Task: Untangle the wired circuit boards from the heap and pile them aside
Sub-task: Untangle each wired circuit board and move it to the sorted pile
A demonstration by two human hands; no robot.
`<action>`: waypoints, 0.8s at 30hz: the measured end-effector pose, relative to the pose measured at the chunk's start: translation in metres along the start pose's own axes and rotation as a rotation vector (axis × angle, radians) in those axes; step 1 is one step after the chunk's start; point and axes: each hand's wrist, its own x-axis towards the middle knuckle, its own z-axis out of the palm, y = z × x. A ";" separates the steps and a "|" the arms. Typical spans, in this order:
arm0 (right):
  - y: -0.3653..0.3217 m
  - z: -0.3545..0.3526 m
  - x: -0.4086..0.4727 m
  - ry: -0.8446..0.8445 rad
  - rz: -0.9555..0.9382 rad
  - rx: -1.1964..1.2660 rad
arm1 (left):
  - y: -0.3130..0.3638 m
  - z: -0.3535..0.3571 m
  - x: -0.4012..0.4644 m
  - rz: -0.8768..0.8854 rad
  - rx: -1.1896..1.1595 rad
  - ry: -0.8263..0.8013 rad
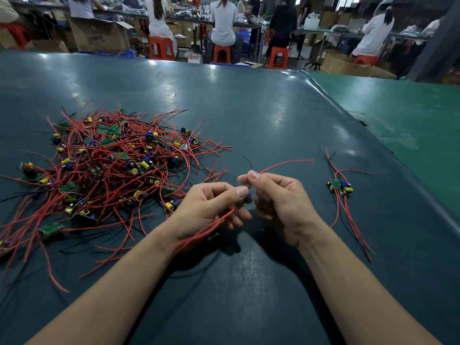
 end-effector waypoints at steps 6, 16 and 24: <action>-0.002 -0.006 0.003 0.003 0.074 0.061 | -0.004 0.002 0.002 0.045 -0.027 0.055; -0.002 -0.002 0.002 0.086 0.059 0.050 | -0.004 0.003 -0.001 0.070 0.058 0.016; -0.006 -0.018 0.013 0.284 -0.040 0.323 | 0.000 0.002 -0.006 0.044 0.009 -0.077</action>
